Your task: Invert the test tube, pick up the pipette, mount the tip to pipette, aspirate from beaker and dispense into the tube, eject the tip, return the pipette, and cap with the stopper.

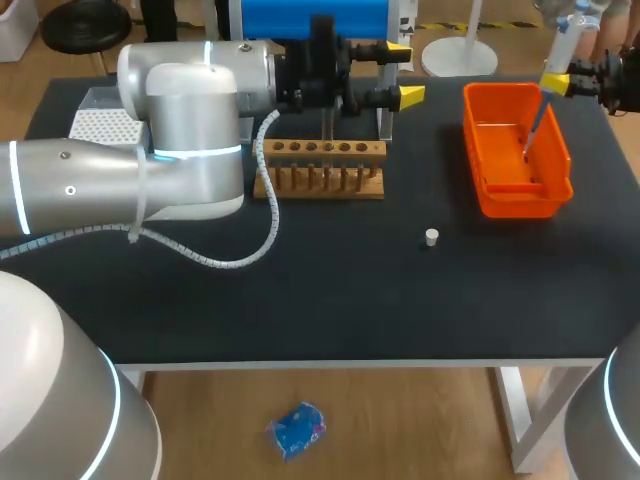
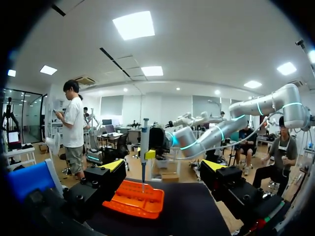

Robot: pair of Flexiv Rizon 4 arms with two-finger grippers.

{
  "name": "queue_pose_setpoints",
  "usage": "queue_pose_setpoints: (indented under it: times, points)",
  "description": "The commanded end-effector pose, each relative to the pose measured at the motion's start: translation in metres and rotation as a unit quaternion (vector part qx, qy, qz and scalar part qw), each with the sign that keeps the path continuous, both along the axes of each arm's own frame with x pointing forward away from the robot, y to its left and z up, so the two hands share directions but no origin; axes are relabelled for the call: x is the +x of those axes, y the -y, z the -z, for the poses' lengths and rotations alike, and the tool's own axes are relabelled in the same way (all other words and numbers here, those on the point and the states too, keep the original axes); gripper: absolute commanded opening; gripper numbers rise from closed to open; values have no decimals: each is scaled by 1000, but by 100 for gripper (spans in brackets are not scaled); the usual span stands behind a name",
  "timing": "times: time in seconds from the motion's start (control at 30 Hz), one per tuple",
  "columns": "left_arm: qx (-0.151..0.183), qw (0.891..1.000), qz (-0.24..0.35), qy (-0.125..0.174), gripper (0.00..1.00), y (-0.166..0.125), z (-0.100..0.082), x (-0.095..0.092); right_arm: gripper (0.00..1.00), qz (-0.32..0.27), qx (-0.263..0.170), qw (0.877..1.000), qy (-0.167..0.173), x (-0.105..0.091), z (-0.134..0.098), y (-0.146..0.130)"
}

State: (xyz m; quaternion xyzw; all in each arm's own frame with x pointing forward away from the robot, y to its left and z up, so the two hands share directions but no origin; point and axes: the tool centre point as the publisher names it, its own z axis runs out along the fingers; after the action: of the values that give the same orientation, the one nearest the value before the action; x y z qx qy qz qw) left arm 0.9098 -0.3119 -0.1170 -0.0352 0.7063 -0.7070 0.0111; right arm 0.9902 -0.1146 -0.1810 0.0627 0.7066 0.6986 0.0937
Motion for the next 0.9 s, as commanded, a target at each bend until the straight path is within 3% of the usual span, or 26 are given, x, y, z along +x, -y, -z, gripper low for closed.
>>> queue_pose_setpoints:
  times: [0.03,0.17,0.23,0.27,0.3,0.5,0.57,0.7,0.9]
  points:
    - [9,1000,-6,8,100,-8,-3,-11,0,-2,0,1000,0,1,0,1]
    - [9,1000,-14,10,96,-9,-12,-11,0,-2,0,1000,0,1,0,1]
    - [17,1000,-12,15,44,-4,-17,-9,0,-2,0,1000,0,1,0,1]
    - [19,1000,-13,14,4,1,-20,-7,0,-2,0,1000,0,1,0,1]
    - [24,1000,-14,11,0,4,-21,-6,0,-2,0,1000,0,1,0,1]
    - [46,998,-13,30,0,38,-32,4,0,-2,0,1000,0,1,0,1]
    - [69,997,-11,34,0,49,-33,8,0,-2,0,1000,0,1,0,1]
    - [85,996,-5,22,0,68,-35,17,0,-2,0,1000,0,1,0,1]
    - [143,989,16,20,0,90,-37,26,0,-2,0,1000,0,1,0,1]
